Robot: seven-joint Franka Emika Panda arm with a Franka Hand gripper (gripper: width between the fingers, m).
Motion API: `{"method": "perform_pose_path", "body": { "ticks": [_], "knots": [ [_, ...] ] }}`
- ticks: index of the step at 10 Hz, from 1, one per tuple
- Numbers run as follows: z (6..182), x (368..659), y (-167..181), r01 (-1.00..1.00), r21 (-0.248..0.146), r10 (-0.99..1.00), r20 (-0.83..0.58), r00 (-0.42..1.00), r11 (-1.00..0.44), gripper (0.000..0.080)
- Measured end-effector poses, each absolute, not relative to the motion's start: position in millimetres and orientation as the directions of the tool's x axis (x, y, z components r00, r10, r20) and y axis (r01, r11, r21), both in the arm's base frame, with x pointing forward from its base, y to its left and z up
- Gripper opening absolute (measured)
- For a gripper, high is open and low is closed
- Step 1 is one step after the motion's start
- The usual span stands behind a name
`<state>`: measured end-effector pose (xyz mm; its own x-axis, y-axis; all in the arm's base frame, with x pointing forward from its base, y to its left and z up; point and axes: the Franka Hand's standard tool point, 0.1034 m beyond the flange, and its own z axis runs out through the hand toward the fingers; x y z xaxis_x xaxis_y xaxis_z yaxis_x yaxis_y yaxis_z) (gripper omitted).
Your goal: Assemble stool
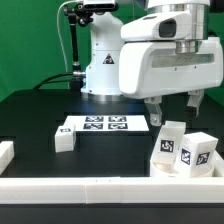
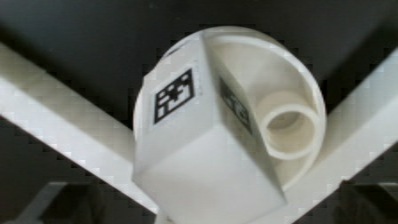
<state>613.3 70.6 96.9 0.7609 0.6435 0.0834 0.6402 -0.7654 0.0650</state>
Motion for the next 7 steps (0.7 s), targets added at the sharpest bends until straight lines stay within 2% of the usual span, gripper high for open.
{"method": "perform_pose_path", "body": {
  "ticks": [3,7],
  "knots": [
    [95.3,613.4,65.3,0.740,0.081,0.745,0.065,0.664,-0.668,0.0649],
    [87.4,613.1,54.4,0.897,0.103,0.902,0.005,0.432,-0.430,0.0649]
  ]
}}
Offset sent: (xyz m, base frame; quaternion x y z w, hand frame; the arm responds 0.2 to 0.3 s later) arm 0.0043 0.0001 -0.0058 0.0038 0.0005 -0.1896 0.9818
